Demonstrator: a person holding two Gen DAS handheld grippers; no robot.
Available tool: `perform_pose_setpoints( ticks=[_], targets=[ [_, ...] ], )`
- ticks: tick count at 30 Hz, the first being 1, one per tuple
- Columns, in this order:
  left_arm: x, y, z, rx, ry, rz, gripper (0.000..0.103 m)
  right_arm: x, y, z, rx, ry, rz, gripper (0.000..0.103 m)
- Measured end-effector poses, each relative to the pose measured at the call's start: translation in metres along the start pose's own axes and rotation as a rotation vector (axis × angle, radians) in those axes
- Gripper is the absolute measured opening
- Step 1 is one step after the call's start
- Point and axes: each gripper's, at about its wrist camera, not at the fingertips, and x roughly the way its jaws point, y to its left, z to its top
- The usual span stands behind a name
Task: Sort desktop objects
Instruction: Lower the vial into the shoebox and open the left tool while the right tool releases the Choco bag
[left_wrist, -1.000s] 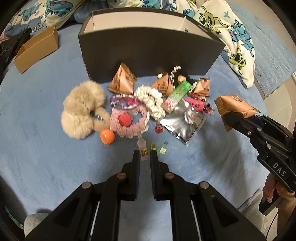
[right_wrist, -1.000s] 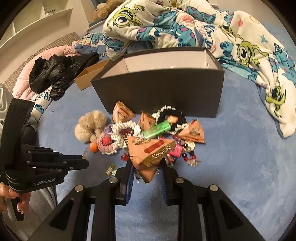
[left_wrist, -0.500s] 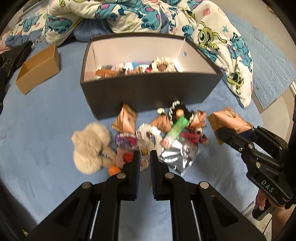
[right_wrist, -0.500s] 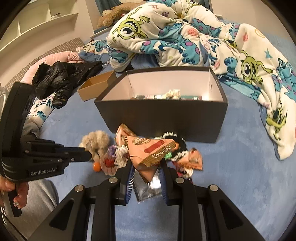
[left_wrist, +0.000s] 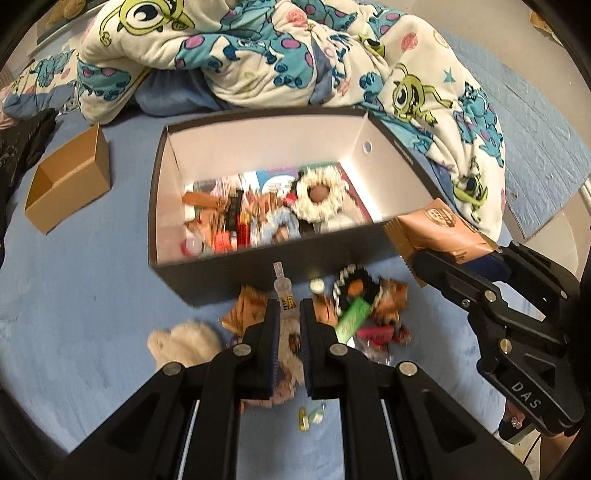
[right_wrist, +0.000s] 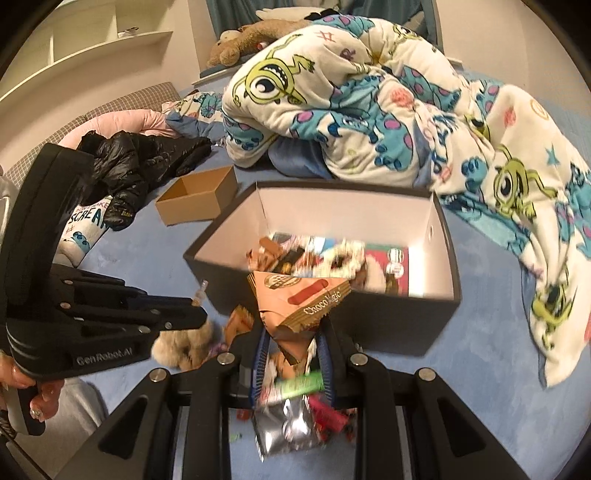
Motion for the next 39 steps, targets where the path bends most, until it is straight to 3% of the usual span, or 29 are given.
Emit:
perform_pose_setpoints(
  ticks=[15, 30, 39],
  targets=[
    [0.037, 0.023, 0.07, -0.007, -0.027, 0.049, 0.011, 0.045, -0.03, 0.06, 0.016, -0.034, -0.037, 0.025],
    [0.112, 0.038, 0.084, -0.037, 0.072, 0.051, 0.011, 0.108, -0.047, 0.058, 0.039, 0.058, -0.059, 0.025],
    [0.136, 0.041, 0.084, -0.045, 0.108, 0.051, 0.011, 0.133, -0.05, 0.056, 0.034, 0.117, -0.065, 0.025]
  ],
)
